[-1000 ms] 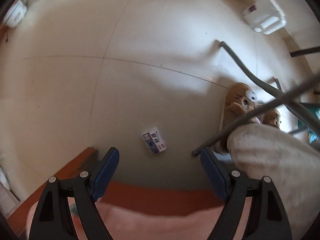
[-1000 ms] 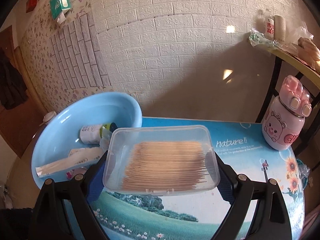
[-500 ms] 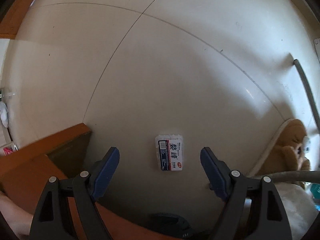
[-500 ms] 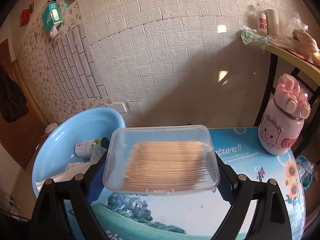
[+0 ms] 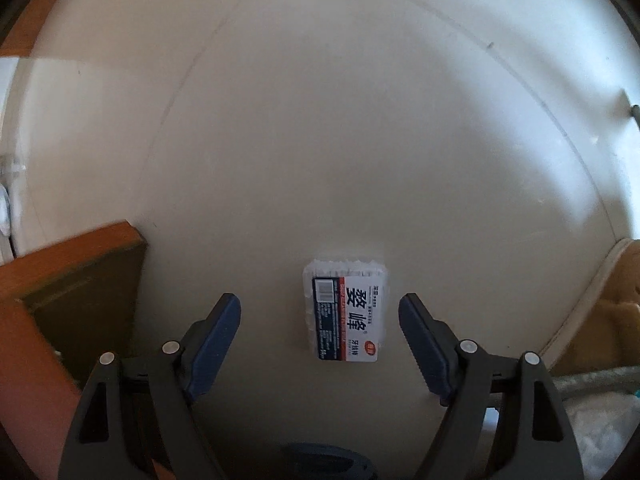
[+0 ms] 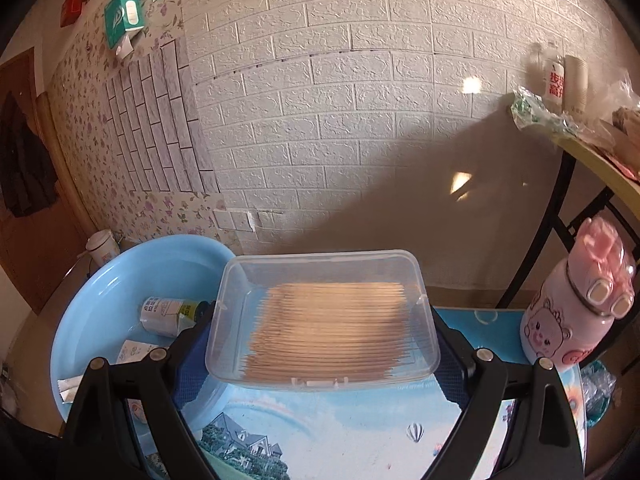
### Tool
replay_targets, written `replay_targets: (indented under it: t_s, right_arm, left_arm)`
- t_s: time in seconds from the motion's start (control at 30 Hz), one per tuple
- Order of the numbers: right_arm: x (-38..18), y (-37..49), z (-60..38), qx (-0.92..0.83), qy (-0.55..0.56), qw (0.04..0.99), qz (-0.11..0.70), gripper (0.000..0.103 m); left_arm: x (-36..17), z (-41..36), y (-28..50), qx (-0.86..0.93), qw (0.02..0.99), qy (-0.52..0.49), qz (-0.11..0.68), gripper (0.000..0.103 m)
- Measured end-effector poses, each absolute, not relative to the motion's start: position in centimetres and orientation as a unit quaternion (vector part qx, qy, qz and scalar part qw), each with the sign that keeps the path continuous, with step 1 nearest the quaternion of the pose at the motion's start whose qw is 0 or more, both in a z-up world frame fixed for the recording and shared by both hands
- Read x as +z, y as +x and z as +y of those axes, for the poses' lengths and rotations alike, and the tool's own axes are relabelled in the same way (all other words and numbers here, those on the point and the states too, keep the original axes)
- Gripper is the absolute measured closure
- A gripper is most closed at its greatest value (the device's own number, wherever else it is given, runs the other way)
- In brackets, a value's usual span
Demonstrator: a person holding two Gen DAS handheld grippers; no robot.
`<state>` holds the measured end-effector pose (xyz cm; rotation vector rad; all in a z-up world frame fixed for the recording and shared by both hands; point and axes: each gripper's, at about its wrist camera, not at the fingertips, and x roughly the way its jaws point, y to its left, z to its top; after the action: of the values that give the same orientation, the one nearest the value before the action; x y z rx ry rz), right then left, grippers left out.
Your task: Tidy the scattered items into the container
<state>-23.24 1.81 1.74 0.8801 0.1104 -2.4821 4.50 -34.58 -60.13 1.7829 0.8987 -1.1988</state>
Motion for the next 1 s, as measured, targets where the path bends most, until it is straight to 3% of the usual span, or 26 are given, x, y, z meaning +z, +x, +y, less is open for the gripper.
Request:
replay_targets:
  t_s: [0.2, 0.37, 0.5, 0.6, 0.67, 0.7, 0.73, 1.0]
  right_arm:
    - [1.6, -24.7, 0.7, -0.909, 0.329, 0.251, 0.056, 0.01]
    - [1.2, -25.5, -0.2, -0.907, 0.331, 0.25, 0.064, 0.01]
    - [0.9, -25.9, -0.9, -0.904, 0.337, 0.253, 0.068, 0.01]
    - [0.7, -26.0, -1.1, -0.903, 0.339, 0.256, 0.07, 0.01]
    - [0.5, -26.1, -1.2, -0.902, 0.34, 0.256, 0.072, 0.01]
    - [0.5, -26.2, -1.2, -0.902, 0.341, 0.256, 0.072, 0.01]
    - [0.4, -26.3, -1.2, -0.902, 0.341, 0.256, 0.071, 0.01]
    - [-0.3, -26.3, -0.4, -0.902, 0.346, 0.254, 0.053, 0.01]
  left_arm:
    - [-62.3, -33.4, 5.4, -0.425, 0.41, 0.699, 0.403, 0.024]
    - [-62.7, -33.2, 5.4, -0.426, 0.421, 0.682, 0.419, 0.038]
    - [-62.9, -33.3, 5.7, -0.403, 0.447, 0.672, 0.431, 0.038]
    - [-62.7, -33.2, 5.6, -0.403, 0.465, 0.656, 0.437, 0.028]
    - [-62.3, -33.3, 5.0, -0.419, 0.462, 0.648, 0.436, 0.032]
    - [-62.0, -33.3, 4.5, -0.433, 0.453, 0.645, 0.438, 0.044]
    - [-61.8, -33.3, 4.1, -0.442, 0.445, 0.643, 0.439, 0.049]
    - [-59.5, -33.9, 2.1, -0.458, 0.46, 0.629, 0.427, 0.05]
